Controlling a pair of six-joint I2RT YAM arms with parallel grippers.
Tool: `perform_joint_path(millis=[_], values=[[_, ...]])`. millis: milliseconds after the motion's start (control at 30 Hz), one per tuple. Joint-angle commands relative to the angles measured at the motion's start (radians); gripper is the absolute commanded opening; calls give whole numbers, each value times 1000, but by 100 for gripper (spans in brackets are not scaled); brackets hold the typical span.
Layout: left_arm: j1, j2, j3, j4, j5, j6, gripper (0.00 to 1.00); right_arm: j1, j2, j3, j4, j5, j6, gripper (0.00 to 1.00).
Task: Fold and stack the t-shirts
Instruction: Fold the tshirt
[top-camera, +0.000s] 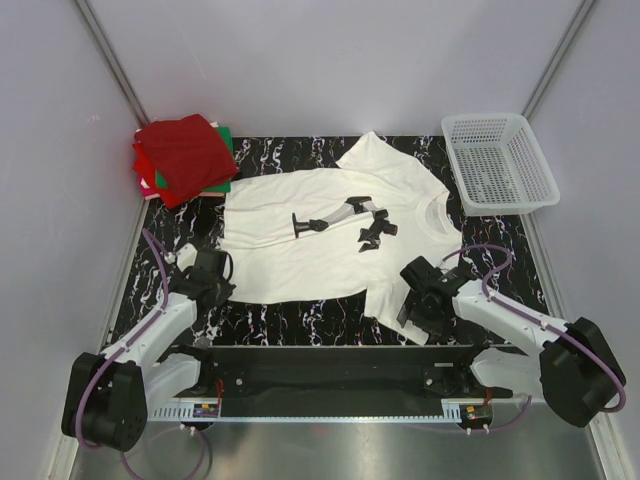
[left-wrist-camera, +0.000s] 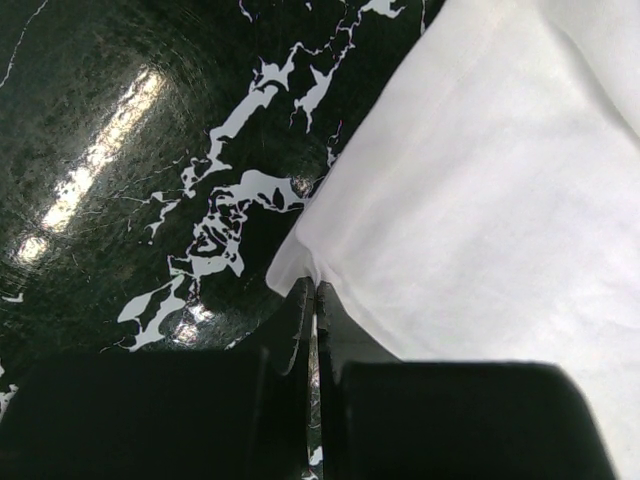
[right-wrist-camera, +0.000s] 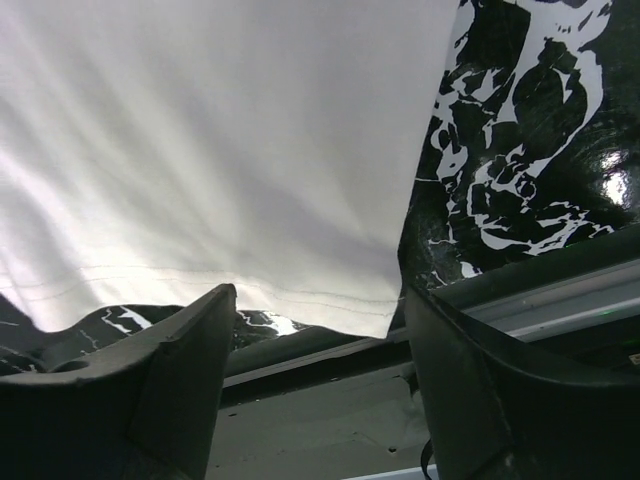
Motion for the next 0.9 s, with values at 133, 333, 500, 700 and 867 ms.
perform_joint_path(millis=[133, 333, 500, 700, 867], values=[[4, -2, -6, 49, -4, 14, 0, 10, -86, -19, -1, 38, 46, 41], [4, 7, -3, 49, -4, 12, 0, 10, -62, -13, 8, 11, 13, 31], [4, 3, -4, 46, -6, 8, 0, 10, -109, -37, -3, -25, 47, 67], [4, 9, -2, 48, -3, 11, 0, 9, -145, -57, 45, -65, 145, 70], [4, -2, -7, 52, -1, 14, 0, 9, -100, -34, 2, -23, 135, 76]])
